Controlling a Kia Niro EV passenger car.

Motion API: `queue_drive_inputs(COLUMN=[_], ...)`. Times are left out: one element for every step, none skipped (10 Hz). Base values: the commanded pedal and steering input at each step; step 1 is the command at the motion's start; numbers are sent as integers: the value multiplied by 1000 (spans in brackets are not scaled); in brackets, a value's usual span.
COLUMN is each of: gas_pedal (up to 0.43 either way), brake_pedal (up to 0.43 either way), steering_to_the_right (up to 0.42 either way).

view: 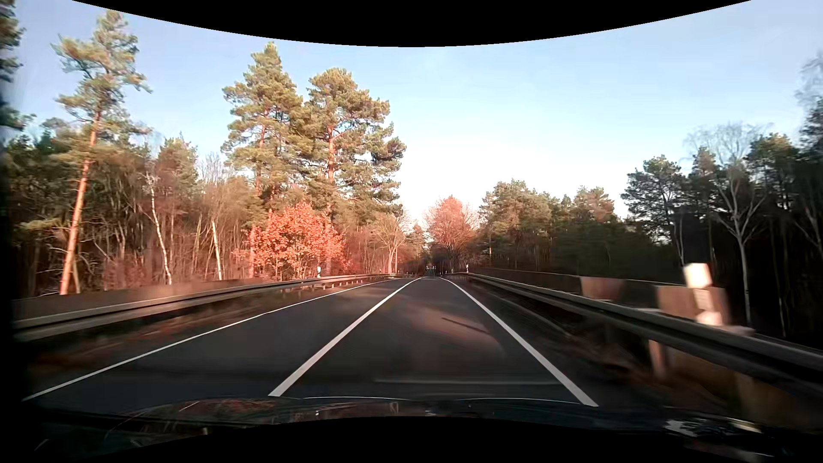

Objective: Follow the waypoints while adhering to traffic rules and regulations

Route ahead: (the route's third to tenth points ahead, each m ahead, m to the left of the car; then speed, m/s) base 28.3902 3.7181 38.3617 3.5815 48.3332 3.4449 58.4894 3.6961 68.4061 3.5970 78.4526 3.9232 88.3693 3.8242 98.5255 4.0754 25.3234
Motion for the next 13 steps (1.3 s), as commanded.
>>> queue_drive_inputs(gas_pedal=[138, 150, 150, 150, 150, 150, 157, 157, 169, 169, 169, 169, 177], brake_pedal=[0, 0, 0, 0, 0, 0, 0, 0, 0, 0, 0, 0, 0], steering_to_the_right=[-2, -2, -2, -2, -2, -2, -2, -2, -2, -2, -1, -1, -1])
